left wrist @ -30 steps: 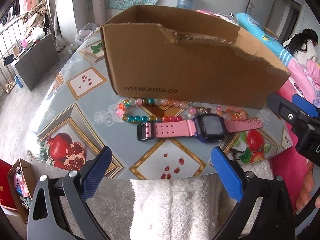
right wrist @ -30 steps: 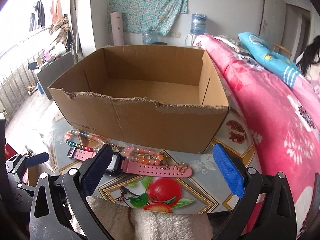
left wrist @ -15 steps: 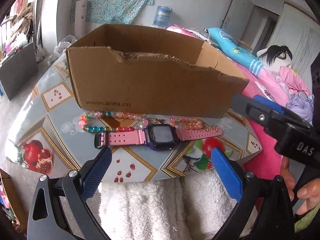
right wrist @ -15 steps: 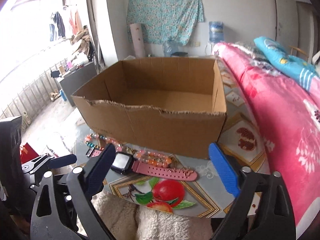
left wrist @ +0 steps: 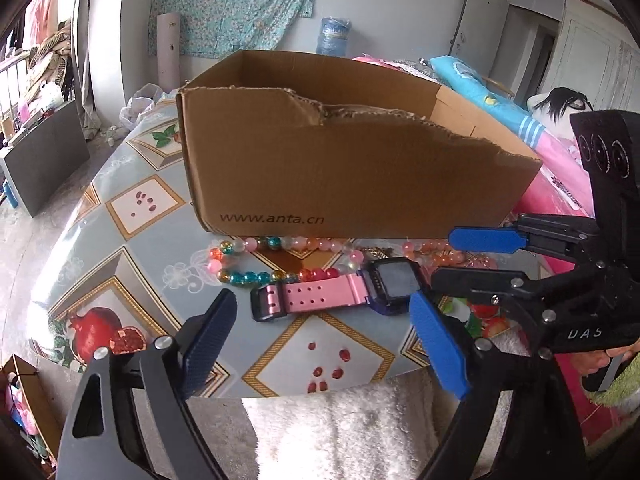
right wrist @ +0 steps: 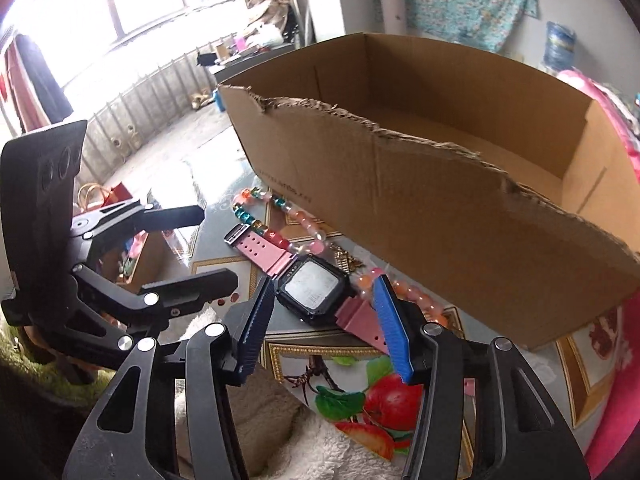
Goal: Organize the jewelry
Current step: 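Move the right tool to the pink-strapped watch and grasp its face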
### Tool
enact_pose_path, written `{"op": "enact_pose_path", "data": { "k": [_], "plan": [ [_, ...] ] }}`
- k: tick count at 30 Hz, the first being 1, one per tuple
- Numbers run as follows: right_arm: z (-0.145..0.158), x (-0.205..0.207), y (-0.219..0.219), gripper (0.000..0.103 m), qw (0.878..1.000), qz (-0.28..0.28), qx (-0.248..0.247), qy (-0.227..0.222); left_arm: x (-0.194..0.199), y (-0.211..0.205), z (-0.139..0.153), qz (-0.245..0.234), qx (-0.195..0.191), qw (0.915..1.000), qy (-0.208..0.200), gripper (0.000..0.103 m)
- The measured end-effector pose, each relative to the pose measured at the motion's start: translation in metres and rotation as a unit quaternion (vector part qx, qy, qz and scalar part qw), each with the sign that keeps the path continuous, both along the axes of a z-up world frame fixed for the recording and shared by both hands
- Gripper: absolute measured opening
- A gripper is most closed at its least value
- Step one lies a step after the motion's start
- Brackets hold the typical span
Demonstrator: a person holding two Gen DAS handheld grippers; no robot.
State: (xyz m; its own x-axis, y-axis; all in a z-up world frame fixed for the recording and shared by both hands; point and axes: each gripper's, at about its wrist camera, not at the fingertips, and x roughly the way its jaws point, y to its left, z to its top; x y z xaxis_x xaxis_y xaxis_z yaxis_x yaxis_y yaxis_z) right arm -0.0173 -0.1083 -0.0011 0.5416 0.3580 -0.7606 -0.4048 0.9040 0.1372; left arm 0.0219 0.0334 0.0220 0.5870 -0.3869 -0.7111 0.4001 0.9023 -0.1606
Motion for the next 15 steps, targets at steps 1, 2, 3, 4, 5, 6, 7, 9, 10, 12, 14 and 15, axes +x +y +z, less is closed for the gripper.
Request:
{"op": "enact_pose_path", "data": {
  "k": [1,2,3,4,5,6,7,9,10,12,14,15],
  "plan": [
    [-0.003,0.005,0.005,0.049,1.000,0.013,-0.010,0.002,0.002,0.002,-0.001,0.000,-0.001,1.0000,0.000,0.077],
    [-0.006,0.009,0.007,0.049,1.000,0.022,-0.020,0.003,0.003,0.005,-0.002,0.001,0.000,1.0000,0.000,0.075],
    [-0.008,0.013,0.011,0.049,0.999,0.036,-0.028,0.003,0.004,0.007,-0.003,0.001,0.001,1.0000,-0.001,0.070],
    [-0.012,0.018,0.013,0.049,0.998,0.048,-0.036,0.006,0.005,0.009,-0.003,0.000,0.002,1.0000,-0.002,0.064],
    [-0.014,0.020,0.017,0.049,0.997,0.056,-0.046,0.006,0.006,0.010,-0.004,-0.002,0.004,1.0000,-0.002,0.061],
    [-0.018,0.021,0.020,0.049,0.996,0.065,-0.058,0.006,0.006,0.011,-0.004,-0.007,0.006,0.9999,-0.004,0.057],
    [-0.019,0.022,0.023,0.049,0.995,0.073,-0.071,0.006,0.005,0.013,-0.005,-0.012,0.008,0.9999,-0.006,0.053],
    [-0.020,0.024,0.026,0.049,0.993,0.088,-0.079,0.006,0.005,0.011,-0.006,-0.027,0.016,0.9994,-0.009,0.047],
    [-0.020,0.024,0.029,0.048,0.992,0.095,-0.086,0.009,0.002,0.010,-0.007,-0.035,0.021,0.9991,-0.011,0.045],
    [-0.018,0.020,0.032,0.048,0.989,0.107,-0.100,0.008,0.000,0.006,-0.007,-0.052,0.031,0.9980,-0.017,0.043],
    [-0.019,0.020,0.037,0.047,0.987,0.117,-0.108,0.014,-0.005,0.003,-0.006,-0.070,0.040,0.9964,-0.025,0.043],
    [-0.019,0.019,0.038,0.047,0.987,0.121,-0.109,0.018,-0.007,0.001,-0.005,-0.078,0.046,0.9955,-0.030,0.043]
  ]
}}
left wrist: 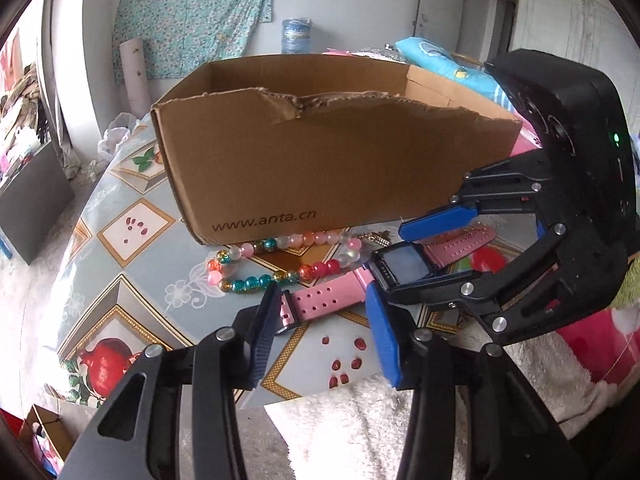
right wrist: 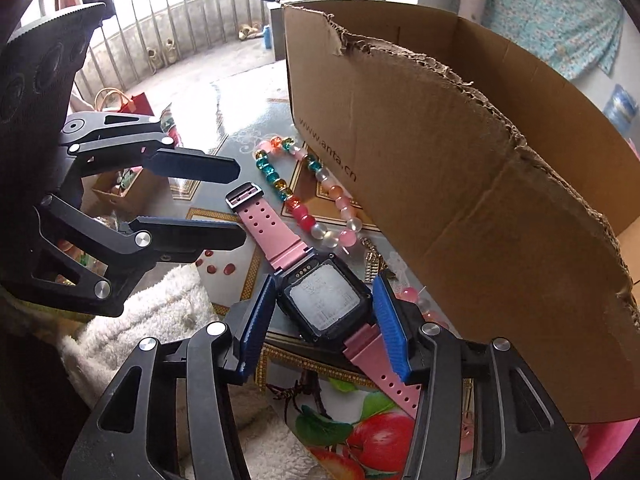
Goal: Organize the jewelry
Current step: 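Move the right tool to the pink-strapped watch and grasp its face, then lift the watch with the right tool and carry it over the box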
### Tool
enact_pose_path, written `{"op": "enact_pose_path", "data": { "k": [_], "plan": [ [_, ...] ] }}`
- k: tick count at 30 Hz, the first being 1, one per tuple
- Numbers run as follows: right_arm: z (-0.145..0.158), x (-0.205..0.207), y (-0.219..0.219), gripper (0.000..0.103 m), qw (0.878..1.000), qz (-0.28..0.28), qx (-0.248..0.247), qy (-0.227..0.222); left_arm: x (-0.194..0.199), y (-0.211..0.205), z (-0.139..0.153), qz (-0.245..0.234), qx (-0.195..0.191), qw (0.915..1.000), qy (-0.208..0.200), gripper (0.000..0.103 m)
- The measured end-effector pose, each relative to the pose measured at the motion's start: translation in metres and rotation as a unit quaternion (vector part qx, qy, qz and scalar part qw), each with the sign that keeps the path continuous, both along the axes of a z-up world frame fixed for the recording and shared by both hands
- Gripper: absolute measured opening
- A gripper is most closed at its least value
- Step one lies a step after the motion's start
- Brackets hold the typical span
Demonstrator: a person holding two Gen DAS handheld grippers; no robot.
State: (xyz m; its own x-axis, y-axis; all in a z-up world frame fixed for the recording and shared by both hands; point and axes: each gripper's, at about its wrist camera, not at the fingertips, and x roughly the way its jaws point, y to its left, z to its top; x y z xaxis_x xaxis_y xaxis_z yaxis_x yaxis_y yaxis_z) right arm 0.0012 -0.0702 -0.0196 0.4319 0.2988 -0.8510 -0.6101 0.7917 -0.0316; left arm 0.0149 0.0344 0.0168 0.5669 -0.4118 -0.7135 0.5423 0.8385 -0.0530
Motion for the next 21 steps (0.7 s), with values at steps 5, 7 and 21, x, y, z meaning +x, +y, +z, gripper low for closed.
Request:
{"op": "enact_pose_path", "data": {
  "k": [5,7,21],
  "plan": [
    [0.001,0.004,-0.011,0.046,0.998,-0.005,0.033,0.044,-0.012,-0.012,0.000,-0.046,0.038,0.9978,-0.030,0.043],
    [0.001,0.007,-0.016,0.034,0.997,-0.004,0.046,0.061,-0.019,-0.019,-0.003,-0.065,0.064,0.9948,-0.044,0.043],
    [0.011,-0.005,0.003,0.051,0.996,0.026,0.061,0.051,-0.046,-0.036,-0.014,-0.099,0.135,0.9824,-0.083,0.043]
  ]
}}
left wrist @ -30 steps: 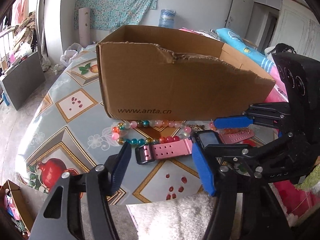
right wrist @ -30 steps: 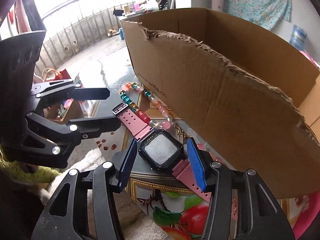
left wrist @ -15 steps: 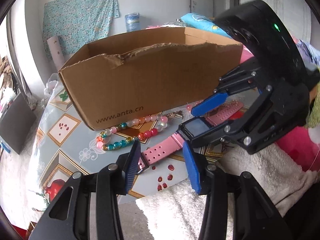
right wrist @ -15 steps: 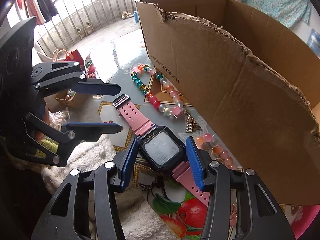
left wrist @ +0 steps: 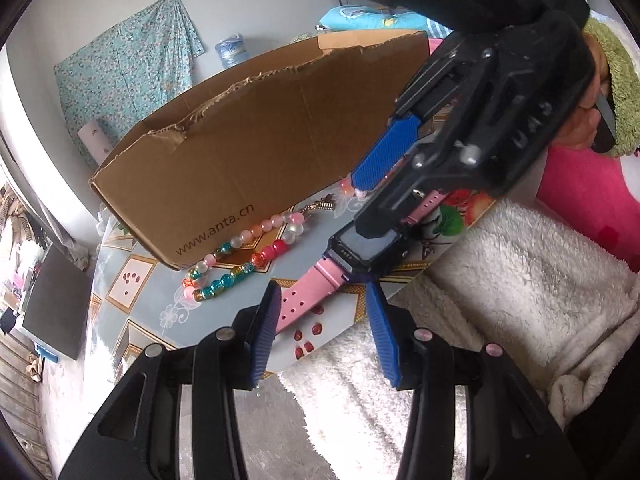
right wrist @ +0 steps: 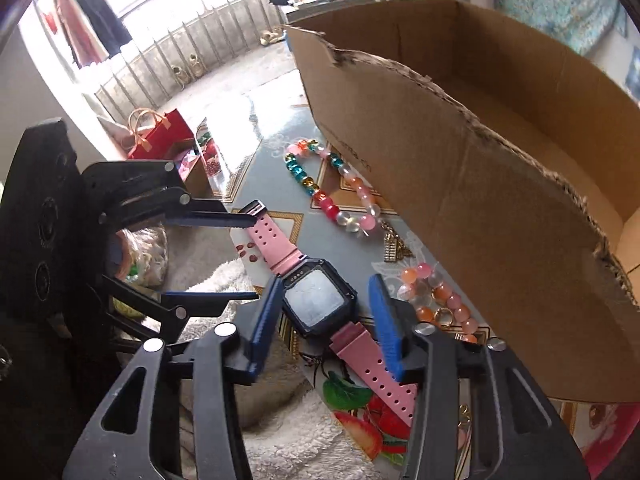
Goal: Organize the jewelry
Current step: 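Lift the watch with the right tool and carry it over the box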
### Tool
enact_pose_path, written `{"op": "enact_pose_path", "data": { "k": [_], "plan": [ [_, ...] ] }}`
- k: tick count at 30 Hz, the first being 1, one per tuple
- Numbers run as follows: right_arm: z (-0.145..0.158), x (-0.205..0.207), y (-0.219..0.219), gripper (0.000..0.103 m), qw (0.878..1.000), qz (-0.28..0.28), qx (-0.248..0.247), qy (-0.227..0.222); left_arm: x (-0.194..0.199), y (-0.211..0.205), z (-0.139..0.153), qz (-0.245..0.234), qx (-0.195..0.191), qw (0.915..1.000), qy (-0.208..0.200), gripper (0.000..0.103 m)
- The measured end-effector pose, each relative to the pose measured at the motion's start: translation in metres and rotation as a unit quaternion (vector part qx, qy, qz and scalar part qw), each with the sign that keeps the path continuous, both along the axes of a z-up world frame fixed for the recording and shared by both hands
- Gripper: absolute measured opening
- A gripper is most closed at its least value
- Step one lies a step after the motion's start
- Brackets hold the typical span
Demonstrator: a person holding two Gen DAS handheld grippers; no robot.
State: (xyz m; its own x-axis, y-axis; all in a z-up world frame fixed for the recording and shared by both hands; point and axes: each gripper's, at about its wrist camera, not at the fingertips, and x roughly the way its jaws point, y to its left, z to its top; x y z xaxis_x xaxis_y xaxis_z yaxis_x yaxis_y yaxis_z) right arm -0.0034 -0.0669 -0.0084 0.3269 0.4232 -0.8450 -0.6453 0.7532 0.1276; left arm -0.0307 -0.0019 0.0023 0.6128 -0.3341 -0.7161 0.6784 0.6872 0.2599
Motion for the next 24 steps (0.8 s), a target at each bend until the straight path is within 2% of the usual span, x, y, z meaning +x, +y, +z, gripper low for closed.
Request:
{"op": "enact_pose_path", "data": {
  "k": [3,5,6,7,10,13,16,22,23,24],
  "plan": [
    [-0.016,-0.009,0.028,0.053,0.997,0.031,-0.060,-0.031,-0.003,0.004,-0.002,0.013,-0.002,0.9999,0.000,0.043],
    [-0.035,-0.009,0.042,0.052,0.994,0.041,-0.097,-0.031,-0.006,0.005,-0.002,0.018,-0.003,0.9998,-0.004,0.043],
    [-0.043,-0.011,0.047,0.051,0.994,0.045,-0.097,-0.029,-0.006,0.006,-0.002,0.019,-0.005,0.9998,-0.006,0.043],
    [-0.043,-0.010,0.047,0.046,0.995,0.044,-0.087,-0.023,-0.007,0.007,-0.003,0.020,-0.005,0.9997,-0.009,0.043],
    [-0.045,-0.002,0.047,0.045,0.997,0.041,-0.070,0.006,-0.008,0.006,-0.005,0.016,0.000,0.9997,-0.019,0.043],
    [-0.045,0.011,0.041,0.044,0.998,0.035,-0.034,0.050,-0.007,0.002,-0.008,0.009,0.008,0.9996,-0.024,0.043],
    [-0.048,0.021,0.040,0.044,0.995,0.033,-0.006,0.094,-0.006,0.002,-0.011,0.000,0.021,0.9992,-0.034,0.043],
    [-0.053,0.038,0.035,0.044,0.988,0.039,0.026,0.145,-0.005,-0.002,-0.014,-0.012,0.038,0.9978,-0.054,0.042],
    [-0.052,0.041,0.029,0.044,0.988,0.039,0.030,0.149,-0.006,-0.003,-0.015,-0.014,0.038,0.9976,-0.056,0.035],
    [-0.041,0.041,0.021,0.044,0.987,0.036,0.035,0.152,-0.007,-0.005,-0.015,-0.016,0.038,0.9976,-0.055,0.033]
  ]
}}
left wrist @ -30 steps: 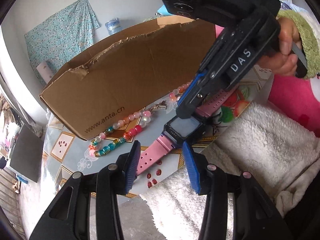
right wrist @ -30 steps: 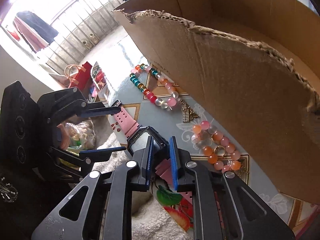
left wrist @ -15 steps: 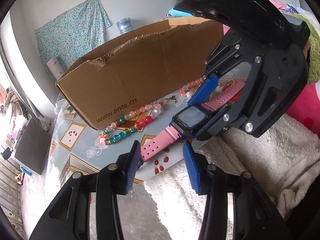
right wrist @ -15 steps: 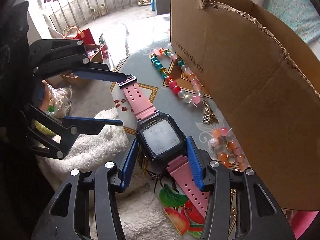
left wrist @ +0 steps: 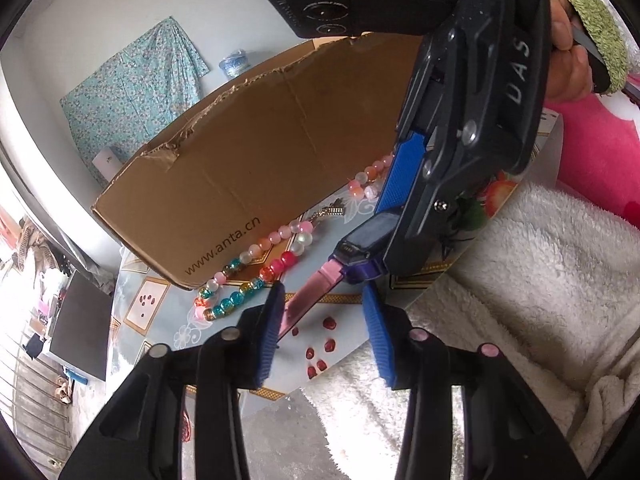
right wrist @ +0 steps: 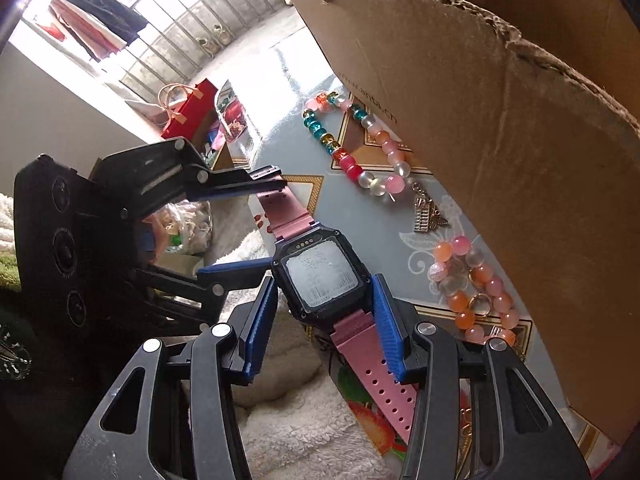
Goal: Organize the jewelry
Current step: 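Lift the watch with the right tool and carry it over the box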
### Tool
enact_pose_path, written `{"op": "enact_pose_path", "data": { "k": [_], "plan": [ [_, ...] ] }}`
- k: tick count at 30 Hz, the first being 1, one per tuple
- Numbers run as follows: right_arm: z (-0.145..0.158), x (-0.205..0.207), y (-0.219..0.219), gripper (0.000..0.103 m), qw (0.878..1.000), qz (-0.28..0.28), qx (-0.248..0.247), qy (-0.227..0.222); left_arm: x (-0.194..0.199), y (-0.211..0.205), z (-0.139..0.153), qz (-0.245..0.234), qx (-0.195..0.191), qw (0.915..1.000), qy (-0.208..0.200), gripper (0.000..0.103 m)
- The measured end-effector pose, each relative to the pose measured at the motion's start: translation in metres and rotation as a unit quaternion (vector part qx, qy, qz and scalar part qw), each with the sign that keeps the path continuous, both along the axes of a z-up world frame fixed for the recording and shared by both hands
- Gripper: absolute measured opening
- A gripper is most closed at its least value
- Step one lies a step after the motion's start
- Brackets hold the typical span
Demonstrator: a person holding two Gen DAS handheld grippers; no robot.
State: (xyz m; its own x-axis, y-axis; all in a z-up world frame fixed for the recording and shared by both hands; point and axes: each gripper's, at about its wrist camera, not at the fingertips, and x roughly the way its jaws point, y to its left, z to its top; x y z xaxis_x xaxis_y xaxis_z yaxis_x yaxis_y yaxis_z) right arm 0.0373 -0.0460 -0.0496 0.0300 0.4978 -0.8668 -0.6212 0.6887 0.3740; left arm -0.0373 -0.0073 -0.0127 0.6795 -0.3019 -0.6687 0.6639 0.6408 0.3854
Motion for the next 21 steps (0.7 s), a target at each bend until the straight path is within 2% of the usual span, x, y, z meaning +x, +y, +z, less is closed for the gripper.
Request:
{"op": "enact_pose_path", "data": {
  "k": [3,5,8,11,14,17,21],
  "plan": [
    [0.010,-0.002,-0.013,0.045,1.000,-0.015,0.010,-0.007,0.001,-0.001,0.000,0.000,-0.007,0.9999,0.008,0.022],
    [0.017,-0.007,-0.027,0.045,0.999,-0.038,0.018,-0.019,0.005,0.004,0.001,0.012,-0.008,0.9999,0.010,0.008],
    [0.028,-0.021,-0.041,0.045,0.995,-0.073,0.019,-0.058,0.011,0.012,0.006,0.015,-0.041,0.9980,0.046,0.007],
    [0.032,-0.045,-0.051,0.045,0.989,-0.099,-0.008,-0.111,0.017,0.015,0.008,0.017,-0.050,0.9969,0.057,0.007],
    [0.023,-0.066,-0.043,0.032,0.977,-0.117,-0.069,-0.167,0.019,0.015,0.007,0.013,-0.046,0.9973,0.055,0.006],
    [0.012,-0.080,-0.035,0.011,0.959,-0.135,-0.126,-0.215,0.019,0.012,0.006,0.012,-0.037,0.9983,0.044,0.006],
    [0.015,-0.092,-0.033,0.001,0.946,-0.167,-0.125,-0.247,0.012,0.008,0.011,0.013,-0.043,0.9986,0.028,0.003]
  ]
}}
